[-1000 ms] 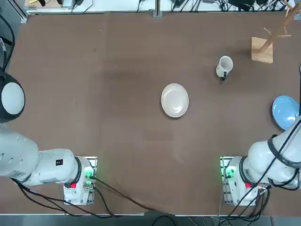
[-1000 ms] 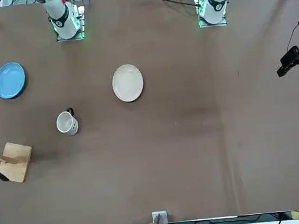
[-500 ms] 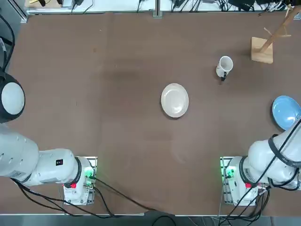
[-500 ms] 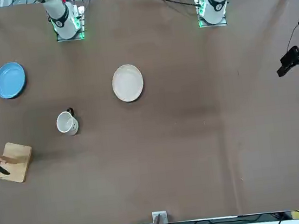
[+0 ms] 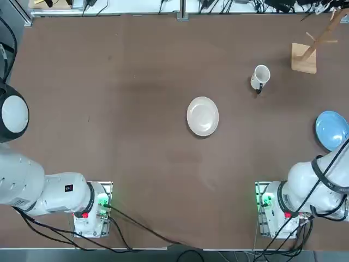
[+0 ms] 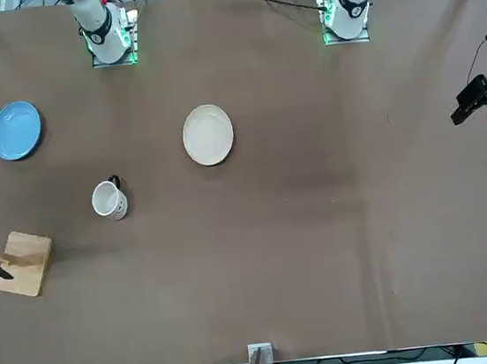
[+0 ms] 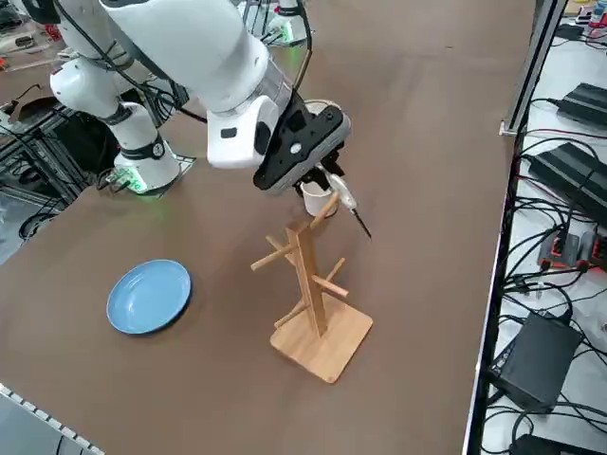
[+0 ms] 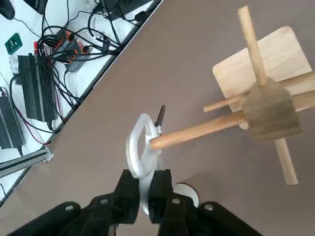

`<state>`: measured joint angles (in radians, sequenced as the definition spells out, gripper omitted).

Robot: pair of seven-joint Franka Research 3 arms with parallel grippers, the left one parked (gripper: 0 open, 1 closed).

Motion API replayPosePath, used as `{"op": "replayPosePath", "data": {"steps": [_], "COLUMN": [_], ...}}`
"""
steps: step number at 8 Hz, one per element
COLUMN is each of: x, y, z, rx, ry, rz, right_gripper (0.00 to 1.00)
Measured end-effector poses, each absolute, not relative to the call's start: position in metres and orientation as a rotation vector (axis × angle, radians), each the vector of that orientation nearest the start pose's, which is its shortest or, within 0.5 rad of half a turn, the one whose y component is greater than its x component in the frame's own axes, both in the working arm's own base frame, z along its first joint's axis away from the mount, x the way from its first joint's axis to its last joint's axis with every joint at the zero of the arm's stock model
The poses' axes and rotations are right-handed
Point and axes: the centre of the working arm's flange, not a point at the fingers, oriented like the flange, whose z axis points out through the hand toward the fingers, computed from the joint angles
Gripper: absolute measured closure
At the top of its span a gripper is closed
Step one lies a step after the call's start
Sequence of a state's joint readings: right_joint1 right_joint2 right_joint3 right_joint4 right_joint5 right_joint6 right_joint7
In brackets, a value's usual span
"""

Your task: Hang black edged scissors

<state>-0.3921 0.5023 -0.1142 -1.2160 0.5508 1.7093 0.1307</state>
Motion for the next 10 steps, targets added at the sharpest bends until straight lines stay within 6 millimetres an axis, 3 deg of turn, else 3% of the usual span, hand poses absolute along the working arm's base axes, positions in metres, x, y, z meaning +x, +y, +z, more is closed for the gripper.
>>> {"op": "replayPosePath", "data": {"steps": [10], "x": [0.634], "y": [-0.319], "z": [0.486], "rx": [-2.506], "ry": [0.963], "rz": [-0.106], "right_gripper": [0.87]}}
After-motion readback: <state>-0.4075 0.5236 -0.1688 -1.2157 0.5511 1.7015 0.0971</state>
